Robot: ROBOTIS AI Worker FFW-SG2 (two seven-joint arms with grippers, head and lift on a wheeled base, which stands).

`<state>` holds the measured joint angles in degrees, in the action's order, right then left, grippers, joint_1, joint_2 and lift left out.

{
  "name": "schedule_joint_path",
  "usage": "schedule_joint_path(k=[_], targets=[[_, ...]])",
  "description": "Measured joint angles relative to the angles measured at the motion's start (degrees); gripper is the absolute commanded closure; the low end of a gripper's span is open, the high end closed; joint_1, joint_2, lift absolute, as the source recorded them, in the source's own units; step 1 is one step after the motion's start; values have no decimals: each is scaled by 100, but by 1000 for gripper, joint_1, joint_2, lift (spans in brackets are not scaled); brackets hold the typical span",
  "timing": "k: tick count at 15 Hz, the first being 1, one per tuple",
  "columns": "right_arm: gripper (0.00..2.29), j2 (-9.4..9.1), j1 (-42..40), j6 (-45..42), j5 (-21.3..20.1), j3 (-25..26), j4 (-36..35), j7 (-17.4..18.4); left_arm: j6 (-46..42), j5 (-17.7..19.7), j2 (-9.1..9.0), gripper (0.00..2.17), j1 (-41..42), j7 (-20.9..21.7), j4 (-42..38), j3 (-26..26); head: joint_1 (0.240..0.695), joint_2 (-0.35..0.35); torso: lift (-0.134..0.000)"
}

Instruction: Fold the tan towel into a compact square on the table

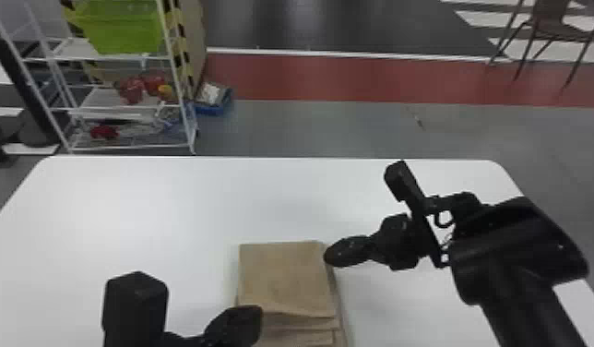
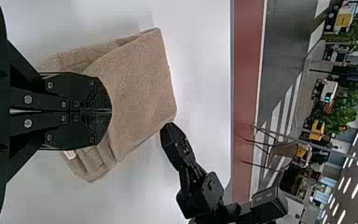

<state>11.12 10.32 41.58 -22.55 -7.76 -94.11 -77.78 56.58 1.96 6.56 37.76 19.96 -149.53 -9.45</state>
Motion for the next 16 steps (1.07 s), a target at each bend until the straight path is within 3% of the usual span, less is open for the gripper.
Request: schedule_joint_path(k=[3, 4, 6, 7, 8, 9, 10, 11, 12, 13, 14, 16], targets=[[1845, 12, -48, 134, -31, 21, -56, 0, -1, 14, 10, 1878, 58, 16, -102, 83, 695, -44, -123], [1723, 74, -123, 266, -3, 95, -201, 0, -4, 30, 13, 1878, 85, 17, -149, 128, 695, -52, -123], [896, 307, -345, 618, 248, 414, -681, 0, -44, 46, 13, 1875, 106, 17, -273, 233, 695, -78, -123], [593, 425, -492, 775, 444, 691, -982, 0, -79, 54, 8, 1875, 98, 10, -339, 282, 695, -96, -123], [201, 497, -639, 908, 617, 983, -1287, 0, -130, 56, 1, 1784, 65, -13, -389, 311, 695, -111, -123], [60, 522, -766, 1044, 720, 1215, -1558, 0, -193, 50, -3, 1639, 12, -37, -412, 323, 695, -127, -123], [56, 520, -914, 1183, 820, 1475, -1880, 0, -288, 42, -10, 1514, -79, -72, -413, 327, 695, -151, -123], [53, 457, -1032, 1249, 904, 1713, -2152, 0, -422, 41, -18, 1264, -164, -115, -375, 321, 695, -157, -123], [56, 287, -1135, 1308, 988, 2010, -2467, 0, -653, 43, -25, 653, -249, -208, -309, 299, 695, -162, -123], [63, 71, -1209, 1468, 1072, 2295, -2772, 0, -945, 34, -27, 205, -318, -302, -234, 261, 695, -165, -123], [63, -94, -1269, 1832, 1200, 2521, -3069, 0, -1160, 11, -27, 70, -409, -378, -148, 219, 695, -169, -123], [63, -373, -1389, 2399, 1517, 2821, -3557, 0, -1321, -24, -29, 70, -616, -562, 34, 143, 695, -164, -123]])
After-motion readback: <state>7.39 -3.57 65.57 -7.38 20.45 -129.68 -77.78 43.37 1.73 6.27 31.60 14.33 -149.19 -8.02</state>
